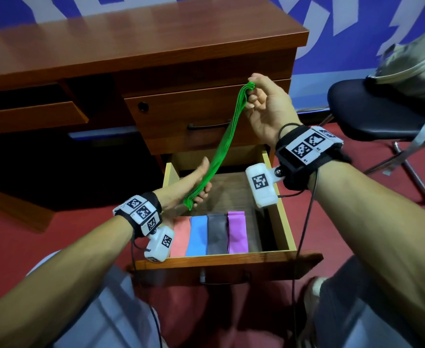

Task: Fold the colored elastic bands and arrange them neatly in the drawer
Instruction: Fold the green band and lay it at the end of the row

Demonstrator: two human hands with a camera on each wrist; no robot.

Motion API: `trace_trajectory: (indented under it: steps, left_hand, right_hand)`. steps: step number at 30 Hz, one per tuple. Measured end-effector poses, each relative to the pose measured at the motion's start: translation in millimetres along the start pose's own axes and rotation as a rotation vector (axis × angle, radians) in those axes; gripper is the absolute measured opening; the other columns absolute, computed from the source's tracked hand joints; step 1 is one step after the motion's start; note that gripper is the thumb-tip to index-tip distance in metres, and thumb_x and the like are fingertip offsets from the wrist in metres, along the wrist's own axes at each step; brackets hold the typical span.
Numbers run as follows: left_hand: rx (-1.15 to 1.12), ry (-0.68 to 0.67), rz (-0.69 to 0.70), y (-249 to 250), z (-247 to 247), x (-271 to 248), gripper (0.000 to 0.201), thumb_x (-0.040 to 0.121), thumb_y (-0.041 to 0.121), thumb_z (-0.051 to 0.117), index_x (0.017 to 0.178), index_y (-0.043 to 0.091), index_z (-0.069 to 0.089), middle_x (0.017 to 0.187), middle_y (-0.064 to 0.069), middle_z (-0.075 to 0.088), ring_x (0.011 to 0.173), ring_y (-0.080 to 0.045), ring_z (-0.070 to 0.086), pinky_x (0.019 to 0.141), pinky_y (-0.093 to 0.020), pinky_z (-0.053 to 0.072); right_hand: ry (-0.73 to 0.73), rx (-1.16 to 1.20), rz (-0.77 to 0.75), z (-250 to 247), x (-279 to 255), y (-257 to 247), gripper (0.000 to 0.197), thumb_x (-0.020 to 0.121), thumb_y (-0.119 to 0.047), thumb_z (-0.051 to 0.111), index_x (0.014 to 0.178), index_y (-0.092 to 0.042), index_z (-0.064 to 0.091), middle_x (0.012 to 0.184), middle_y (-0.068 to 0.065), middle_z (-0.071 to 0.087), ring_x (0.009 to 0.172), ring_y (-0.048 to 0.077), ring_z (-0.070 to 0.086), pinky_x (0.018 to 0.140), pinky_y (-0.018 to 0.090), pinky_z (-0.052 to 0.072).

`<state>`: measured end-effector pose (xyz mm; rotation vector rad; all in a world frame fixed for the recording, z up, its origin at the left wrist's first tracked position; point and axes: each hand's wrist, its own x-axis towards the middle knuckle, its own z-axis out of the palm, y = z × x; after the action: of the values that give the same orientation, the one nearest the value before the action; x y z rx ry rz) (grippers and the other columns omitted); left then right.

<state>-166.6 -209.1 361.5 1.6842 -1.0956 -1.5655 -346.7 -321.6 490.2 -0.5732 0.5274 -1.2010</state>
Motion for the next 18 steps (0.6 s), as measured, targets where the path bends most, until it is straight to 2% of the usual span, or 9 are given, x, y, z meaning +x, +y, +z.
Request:
trace_trajectory:
  steps: [1, 2, 4, 6, 8, 10, 12, 15, 18]
  left_hand:
    - [-0.065, -0.016, -0.029, -1.4, -4.6, -0.6, 0.087, 0.066, 0.101, 0.028, 0.076, 0.017, 0.047, 0.064, 0.002, 0.044, 0.052, -0.013, 0.039, 0.052, -0.026, 0.036]
    - [-0.150, -0.026, -0.040, -1.8, -9.3, -2.2, 0.084, 0.074, 0.098, 0.024, 0.076, 0.016, 0.047, 0.065, 0.000, 0.045, 0.053, -0.015, 0.040, 0.053, -0.028, 0.037]
    - [-0.320, -0.024, -0.037, -2.5, -17.8, -7.5, 0.060, 0.093, 0.073, 0.032, 0.076, 0.016, 0.043, 0.066, -0.001, 0.040, 0.054, -0.016, 0.037, 0.055, -0.029, 0.036]
    - [-0.379, 0.013, -0.032, -2.1, -22.4, -12.6, 0.030, 0.091, 0.041, 0.037, 0.077, 0.016, 0.044, 0.069, -0.002, 0.038, 0.055, -0.016, 0.037, 0.057, -0.031, 0.035]
    - [-0.384, 0.040, -0.004, -5.0, -25.6, -16.2, 0.018, 0.084, 0.024, 0.039, 0.084, 0.013, 0.053, 0.072, -0.004, 0.042, 0.056, -0.018, 0.041, 0.057, -0.030, 0.037]
    - [-0.382, 0.054, -0.005, -6.3, -26.5, -18.4, 0.024, 0.087, 0.016, 0.038, 0.088, 0.013, 0.062, 0.074, -0.004, 0.049, 0.059, -0.019, 0.045, 0.055, -0.029, 0.041]
    - [-0.337, 0.077, -0.002, -6.5, -26.8, -19.2, 0.030, 0.092, 0.010, 0.039, 0.085, 0.013, 0.069, 0.080, -0.006, 0.059, 0.064, -0.019, 0.051, 0.056, -0.027, 0.044]
    - [-0.317, 0.151, -0.023, -5.3, -26.9, -20.1, 0.021, 0.096, -0.001, 0.051, 0.099, 0.006, 0.070, 0.097, -0.014, 0.073, 0.081, -0.020, 0.064, 0.067, -0.026, 0.052]
    - [-0.385, 0.220, -0.052, -4.8, -29.6, -21.1, 0.013, 0.094, -0.004, 0.062, 0.101, 0.003, 0.071, 0.091, -0.011, 0.078, 0.078, -0.013, 0.072, 0.062, -0.018, 0.058]
  right_hand:
    - [0.010, 0.006, -0.002, -0.9, 1.3, -2.9, 0.008, 0.089, 0.002, 0.064, 0.092, -0.005, 0.064, 0.067, 0.004, 0.054, 0.049, 0.007, 0.047, 0.046, 0.019, 0.038]
    - [0.019, 0.014, -0.005, -2.6, 2.3, -5.3, 0.008, 0.089, 0.002, 0.064, 0.092, -0.005, 0.063, 0.067, 0.004, 0.054, 0.049, 0.007, 0.046, 0.046, 0.019, 0.038]
    - [0.034, 0.031, -0.007, -6.5, 3.4, -9.1, 0.008, 0.089, 0.002, 0.063, 0.092, -0.005, 0.062, 0.067, 0.005, 0.054, 0.049, 0.008, 0.046, 0.044, 0.018, 0.038]
    - [0.044, 0.045, -0.011, -8.5, 4.4, -11.7, 0.008, 0.089, 0.002, 0.063, 0.090, -0.006, 0.062, 0.066, 0.005, 0.054, 0.049, 0.008, 0.045, 0.044, 0.018, 0.038]
    - [0.049, 0.041, -0.017, -8.7, 5.2, -13.9, 0.009, 0.089, 0.003, 0.063, 0.089, -0.006, 0.062, 0.067, 0.005, 0.053, 0.049, 0.008, 0.045, 0.044, 0.019, 0.037]
    - [0.045, 0.029, -0.015, -8.4, 4.9, -14.0, 0.009, 0.089, 0.003, 0.063, 0.088, -0.006, 0.061, 0.067, 0.005, 0.052, 0.049, 0.008, 0.045, 0.044, 0.019, 0.037]
    - [0.053, 0.023, -0.016, -8.5, 4.8, -13.1, 0.009, 0.089, 0.003, 0.063, 0.087, -0.006, 0.061, 0.067, 0.005, 0.052, 0.048, 0.008, 0.045, 0.044, 0.019, 0.037]
    - [0.068, 0.026, -0.026, -7.5, 5.7, -15.2, 0.009, 0.089, 0.003, 0.063, 0.088, -0.007, 0.061, 0.066, 0.005, 0.052, 0.047, 0.008, 0.045, 0.043, 0.019, 0.037]
    - [0.084, 0.048, -0.031, -9.8, 7.3, -21.2, 0.009, 0.088, 0.001, 0.064, 0.087, -0.007, 0.060, 0.067, 0.005, 0.052, 0.047, 0.008, 0.045, 0.043, 0.018, 0.037]
